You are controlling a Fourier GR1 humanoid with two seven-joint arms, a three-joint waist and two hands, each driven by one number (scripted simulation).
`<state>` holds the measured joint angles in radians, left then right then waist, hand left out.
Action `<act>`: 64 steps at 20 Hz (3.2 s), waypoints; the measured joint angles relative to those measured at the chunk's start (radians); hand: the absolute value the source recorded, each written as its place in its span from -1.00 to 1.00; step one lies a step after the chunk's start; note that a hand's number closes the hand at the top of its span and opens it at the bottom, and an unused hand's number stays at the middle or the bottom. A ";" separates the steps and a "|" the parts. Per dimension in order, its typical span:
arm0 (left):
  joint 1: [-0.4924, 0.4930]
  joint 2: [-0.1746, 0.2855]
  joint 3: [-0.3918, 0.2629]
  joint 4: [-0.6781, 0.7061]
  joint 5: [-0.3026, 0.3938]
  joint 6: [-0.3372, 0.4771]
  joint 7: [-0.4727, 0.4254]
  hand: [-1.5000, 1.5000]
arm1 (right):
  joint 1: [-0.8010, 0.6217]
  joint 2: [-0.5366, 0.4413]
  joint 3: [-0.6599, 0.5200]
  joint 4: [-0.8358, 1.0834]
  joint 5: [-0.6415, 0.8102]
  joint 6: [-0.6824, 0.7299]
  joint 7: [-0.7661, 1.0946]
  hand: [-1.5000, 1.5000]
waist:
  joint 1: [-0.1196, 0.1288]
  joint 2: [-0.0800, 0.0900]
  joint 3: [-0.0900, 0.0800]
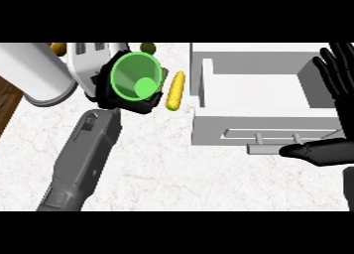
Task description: Pick up the cup, place it into the drawer and close the drawer
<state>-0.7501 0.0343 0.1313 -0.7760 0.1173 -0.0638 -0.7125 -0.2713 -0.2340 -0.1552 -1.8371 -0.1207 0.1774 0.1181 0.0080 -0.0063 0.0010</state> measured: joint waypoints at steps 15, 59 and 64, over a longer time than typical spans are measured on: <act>-0.422 -0.033 -0.168 0.072 0.049 0.331 0.407 1.00 | 0.002 0.012 0.006 0.024 0.016 0.009 -0.050 -1.00 | -0.043 0.012 0.000; -0.509 -0.034 -0.393 0.389 0.514 0.373 0.216 -1.00 | -0.054 -0.161 0.362 0.043 0.109 0.416 0.049 -1.00 | -0.105 0.027 0.000; -0.474 -0.034 -0.379 0.369 0.545 0.355 0.178 -1.00 | -0.003 -0.146 0.434 0.146 0.343 0.317 -0.034 -1.00 | -0.051 0.020 0.000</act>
<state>-1.2240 0.0002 -0.2480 -0.4069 0.6620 0.2912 -0.5348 -0.2740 -0.3800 0.2791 -1.6909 0.2220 0.4945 0.0841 -0.0431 0.0135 0.0011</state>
